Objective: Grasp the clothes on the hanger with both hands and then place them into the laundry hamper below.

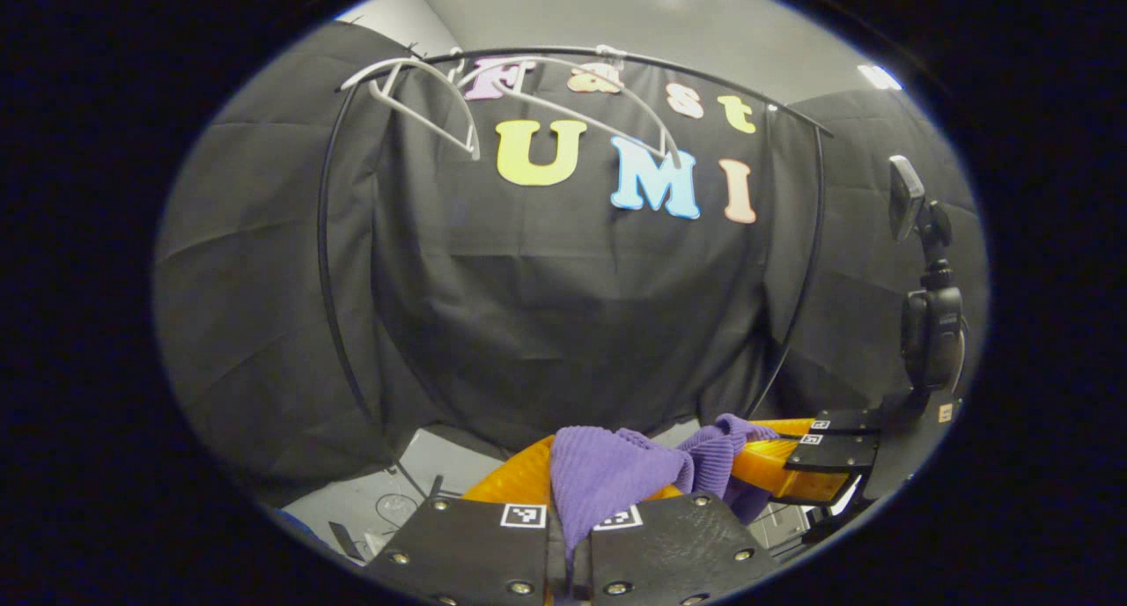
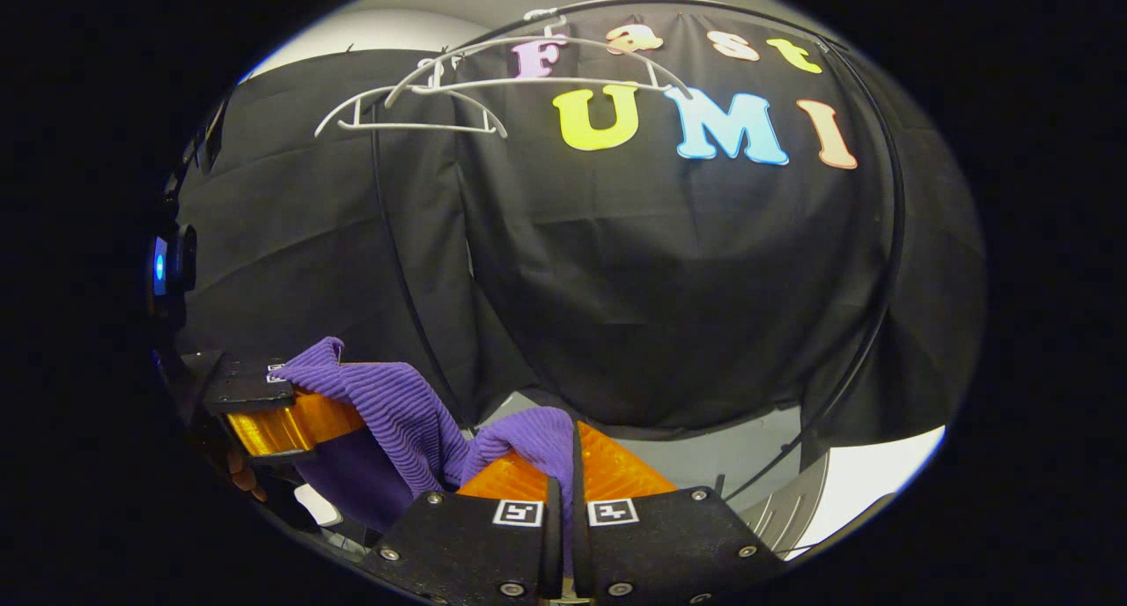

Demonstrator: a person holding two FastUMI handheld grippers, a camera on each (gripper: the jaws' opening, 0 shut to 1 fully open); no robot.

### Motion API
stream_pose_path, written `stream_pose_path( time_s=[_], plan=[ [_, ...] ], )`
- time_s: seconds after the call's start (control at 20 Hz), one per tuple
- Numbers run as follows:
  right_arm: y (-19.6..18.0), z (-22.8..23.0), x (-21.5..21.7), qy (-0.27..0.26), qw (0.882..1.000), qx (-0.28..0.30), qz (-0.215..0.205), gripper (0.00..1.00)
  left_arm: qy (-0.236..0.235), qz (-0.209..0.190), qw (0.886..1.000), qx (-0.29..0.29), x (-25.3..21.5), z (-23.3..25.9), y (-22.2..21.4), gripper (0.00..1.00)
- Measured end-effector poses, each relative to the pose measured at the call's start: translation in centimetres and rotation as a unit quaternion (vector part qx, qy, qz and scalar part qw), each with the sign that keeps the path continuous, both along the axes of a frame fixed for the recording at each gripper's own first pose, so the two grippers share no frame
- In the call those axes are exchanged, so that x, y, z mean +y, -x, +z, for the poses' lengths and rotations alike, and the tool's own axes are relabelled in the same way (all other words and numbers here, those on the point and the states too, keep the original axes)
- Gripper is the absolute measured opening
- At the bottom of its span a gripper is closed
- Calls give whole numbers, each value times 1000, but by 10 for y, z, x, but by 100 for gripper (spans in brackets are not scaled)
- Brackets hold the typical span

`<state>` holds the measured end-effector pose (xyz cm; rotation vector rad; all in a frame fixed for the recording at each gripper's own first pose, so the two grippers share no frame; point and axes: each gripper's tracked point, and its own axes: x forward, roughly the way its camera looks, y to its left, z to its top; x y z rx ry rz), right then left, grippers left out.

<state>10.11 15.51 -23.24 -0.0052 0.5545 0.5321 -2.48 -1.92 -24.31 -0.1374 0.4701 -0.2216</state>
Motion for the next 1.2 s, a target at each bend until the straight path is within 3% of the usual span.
stream_pose_path(
  time_s=[0.45,0.65,0.7,0.75,0.85,1.0,1.05,1.1,1.15,1.2],
  plan=[
    [25,-92,-23,84,992,93,-5,5,-32,10,992,125,-10,-104,8,0],
    [41,-121,-26,104,987,124,1,9,-46,-3,986,161,-27,-125,6,1],
    [44,-125,-28,108,986,130,2,12,-55,-3,984,168,-26,-128,5,6],
    [47,-129,-28,107,985,132,4,8,-57,-5,984,171,-27,-134,9,18],
    [55,-134,-32,116,984,137,7,30,-58,-2,984,168,-26,-134,10,42],
    [55,-128,-31,112,986,125,6,85,-58,10,986,157,-17,-124,14,78],
    [54,-126,-32,113,986,121,5,90,-59,14,986,154,-14,-122,17,81],
    [52,-123,-33,113,987,117,2,94,-60,17,987,150,-11,-121,16,96],
    [51,-119,-33,112,987,112,-1,94,-60,21,987,146,-10,-117,14,91],
    [50,-115,-34,109,988,109,-5,94,-59,23,988,142,-9,-112,13,97]
  ],
)
